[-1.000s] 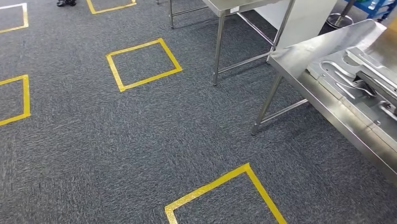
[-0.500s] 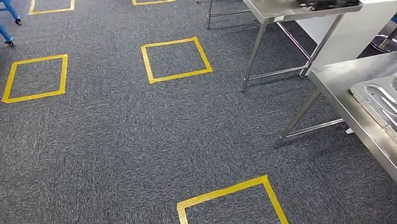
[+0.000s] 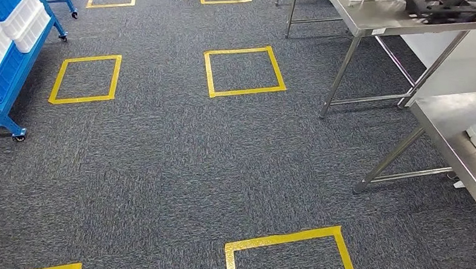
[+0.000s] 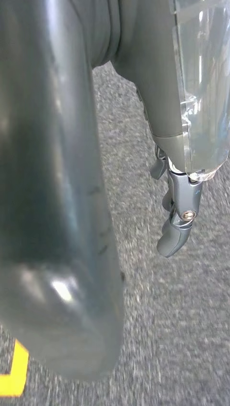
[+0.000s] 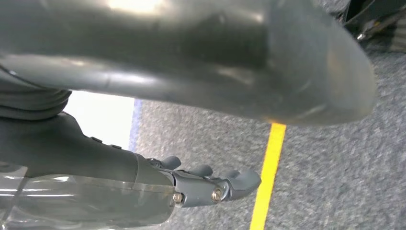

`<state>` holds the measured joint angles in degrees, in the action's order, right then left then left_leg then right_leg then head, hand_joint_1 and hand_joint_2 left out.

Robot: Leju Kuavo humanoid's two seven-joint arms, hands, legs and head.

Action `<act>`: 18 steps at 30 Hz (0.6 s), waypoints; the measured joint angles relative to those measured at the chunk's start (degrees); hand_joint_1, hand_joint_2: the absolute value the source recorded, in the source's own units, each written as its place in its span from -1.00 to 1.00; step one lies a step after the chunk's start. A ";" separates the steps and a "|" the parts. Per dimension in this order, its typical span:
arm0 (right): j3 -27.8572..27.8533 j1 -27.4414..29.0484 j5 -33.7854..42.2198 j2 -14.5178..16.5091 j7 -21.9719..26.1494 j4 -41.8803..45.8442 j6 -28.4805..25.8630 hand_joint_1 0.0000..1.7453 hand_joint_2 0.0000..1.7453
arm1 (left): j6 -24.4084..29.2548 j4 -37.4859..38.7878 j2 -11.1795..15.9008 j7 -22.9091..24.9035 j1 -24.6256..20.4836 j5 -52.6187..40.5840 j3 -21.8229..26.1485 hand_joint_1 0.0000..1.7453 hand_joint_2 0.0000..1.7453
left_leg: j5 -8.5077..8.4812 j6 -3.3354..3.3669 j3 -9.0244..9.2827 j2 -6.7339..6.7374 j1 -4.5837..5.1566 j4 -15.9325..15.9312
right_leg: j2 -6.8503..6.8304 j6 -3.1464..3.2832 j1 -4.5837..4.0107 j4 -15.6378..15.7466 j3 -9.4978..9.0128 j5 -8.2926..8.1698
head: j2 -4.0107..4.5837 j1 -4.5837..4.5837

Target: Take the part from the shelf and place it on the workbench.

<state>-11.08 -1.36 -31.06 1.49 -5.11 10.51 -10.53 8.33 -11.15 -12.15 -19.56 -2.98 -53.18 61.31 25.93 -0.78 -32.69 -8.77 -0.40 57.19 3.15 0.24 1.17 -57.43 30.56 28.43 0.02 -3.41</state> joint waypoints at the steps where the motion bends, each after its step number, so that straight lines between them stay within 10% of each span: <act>1: 0.00 0.00 0.00 0.00 0.00 0.00 0.00 -1.00 -1.00 | 0.01 0.00 0.00 0.00 0.00 0.01 0.00 -1.00 -1.00 | 0.00 -0.01 0.00 -0.01 0.00 0.00 | -0.02 0.02 0.03 0.02 -0.01 -0.01 | 0.00 0.00; 4: 0.00 0.16 -0.08 0.06 0.00 0.00 -0.03 -1.00 -1.00 | 0.03 0.00 0.01 -0.01 -0.01 0.08 0.01 -1.00 -1.00 | 1.60 -0.08 -0.94 2.99 0.09 2.32 | -1.15 0.53 0.08 0.48 -0.27 -0.18 | 0.00 -0.02; 7: 0.00 0.47 -0.42 0.12 -0.10 -0.02 -0.07 -1.00 -1.00 | 0.00 0.00 0.03 0.04 0.00 0.12 0.02 -1.00 -1.00 | 6.01 -0.52 -5.44 7.96 -0.19 12.28 | -5.20 1.06 -0.33 0.75 -0.59 -0.01 | 0.00 -0.02; 12: 0.00 0.32 -0.68 0.32 -0.28 -0.03 -0.04 -1.00 -1.00 | -0.06 0.00 0.14 0.32 -0.05 -0.11 0.02 -1.00 -1.00 | 1.19 0.10 1.00 12.83 0.04 0.95 | -9.27 -0.17 -0.86 0.36 -1.41 0.98 | 0.00 -0.02; 15: 0.00 -0.19 -0.68 0.33 -0.32 -0.01 -0.01 -1.00 -1.00 | -0.07 0.00 0.17 0.37 0.06 -0.22 0.02 -1.00 -1.00 | 1.06 1.22 0.95 11.41 0.22 0.37 | -9.85 -1.21 -0.73 0.29 -1.84 1.37 | 0.00 -0.02; 18: 0.00 -0.03 -0.68 0.37 -0.36 -0.02 0.02 -1.00 -1.00 | -0.07 0.00 0.18 0.34 -0.07 -0.27 0.02 -1.00 -1.00 | 0.59 2.22 1.07 9.48 0.05 -0.08 | -5.39 -1.81 -0.31 -5.34 0.64 5.20 | 0.00 -0.01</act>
<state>-11.08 -1.40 -31.74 1.86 -5.47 10.49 -10.51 8.26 -11.15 -11.97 -19.22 -3.05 -53.45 61.33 26.52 1.44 -31.63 0.71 -0.35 57.11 -2.25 -1.58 0.86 -62.77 31.21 33.63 0.02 -3.42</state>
